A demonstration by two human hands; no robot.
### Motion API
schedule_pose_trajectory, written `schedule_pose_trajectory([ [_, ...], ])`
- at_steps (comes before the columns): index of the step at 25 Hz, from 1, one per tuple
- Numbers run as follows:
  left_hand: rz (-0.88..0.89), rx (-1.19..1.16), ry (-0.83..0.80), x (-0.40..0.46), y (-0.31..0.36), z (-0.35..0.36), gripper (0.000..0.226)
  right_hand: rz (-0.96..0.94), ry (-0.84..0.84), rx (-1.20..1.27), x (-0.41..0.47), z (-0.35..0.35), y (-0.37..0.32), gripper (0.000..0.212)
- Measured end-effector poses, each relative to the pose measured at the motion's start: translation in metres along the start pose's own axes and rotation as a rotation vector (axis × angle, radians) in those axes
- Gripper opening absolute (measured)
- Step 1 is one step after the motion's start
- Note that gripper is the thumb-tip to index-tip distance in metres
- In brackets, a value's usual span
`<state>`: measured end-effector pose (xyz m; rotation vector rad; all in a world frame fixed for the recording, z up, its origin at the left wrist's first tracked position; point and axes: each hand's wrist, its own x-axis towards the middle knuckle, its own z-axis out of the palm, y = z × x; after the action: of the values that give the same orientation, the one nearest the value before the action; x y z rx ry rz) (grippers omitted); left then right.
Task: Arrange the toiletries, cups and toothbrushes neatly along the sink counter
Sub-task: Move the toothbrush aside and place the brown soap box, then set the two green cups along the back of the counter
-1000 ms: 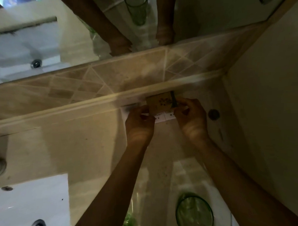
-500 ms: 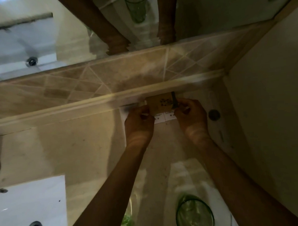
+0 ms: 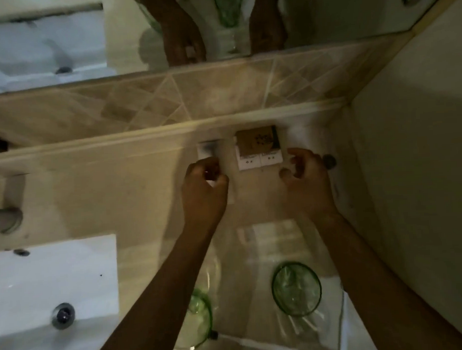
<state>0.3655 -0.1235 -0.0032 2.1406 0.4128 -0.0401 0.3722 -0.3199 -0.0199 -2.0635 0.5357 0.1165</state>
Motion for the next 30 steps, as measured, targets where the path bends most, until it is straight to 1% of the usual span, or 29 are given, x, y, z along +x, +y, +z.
schedule_pose_trajectory([
  [4, -0.041, -0.057, 0.043, -0.047, -0.034, -0.071, 0.03, -0.089, -0.056, -0.054, -0.069, -0.007, -0.019, 0.033],
  [7, -0.153, -0.035, 0.054, -0.08, -0.078, -0.114, 0.019, -0.127, -0.178, -0.061, -0.123, 0.007, -0.027, 0.026],
  [11, -0.33, -0.127, -0.019, -0.136, -0.13, -0.141, 0.013, -0.261, -0.354, -0.202, -0.189, 0.034, -0.017, 0.022],
  [13, -0.373, -0.198, -0.05, -0.162, -0.142, -0.144, 0.018, -0.305, -0.417, -0.272, -0.213, 0.045, -0.002, 0.029],
  [15, -0.401, -0.276, -0.085, -0.183, -0.146, -0.141, 0.021, -0.23, -0.479, -0.287, -0.232, 0.053, 0.01, 0.043],
  [17, -0.414, -0.344, -0.121, -0.198, -0.147, -0.137, 0.02, -0.13, -0.523, -0.259, -0.249, 0.059, 0.016, 0.058],
  [18, -0.413, -0.366, -0.136, -0.202, -0.148, -0.134, 0.02, -0.087, -0.537, -0.233, -0.256, 0.062, 0.017, 0.062],
  [22, -0.405, -0.44, -0.163, -0.212, -0.147, -0.128, 0.02, 0.005, -0.51, -0.099, -0.271, 0.067, 0.011, 0.063],
  [24, -0.415, -0.463, -0.157, -0.213, -0.145, -0.126, 0.02, 0.022, -0.487, -0.087, -0.273, 0.068, 0.01, 0.063],
  [25, -0.417, -0.479, -0.158, -0.212, -0.144, -0.126, 0.023, 0.024, -0.475, -0.082, -0.273, 0.069, 0.01, 0.063],
  [28, -0.377, -0.486, -0.193, -0.209, -0.143, -0.126, 0.044, 0.01, -0.468, -0.059, -0.272, 0.074, 0.016, 0.069],
  [30, -0.341, -0.45, -0.222, -0.206, -0.141, -0.125, 0.048, 0.03, -0.47, -0.014, -0.271, 0.078, 0.019, 0.067],
])
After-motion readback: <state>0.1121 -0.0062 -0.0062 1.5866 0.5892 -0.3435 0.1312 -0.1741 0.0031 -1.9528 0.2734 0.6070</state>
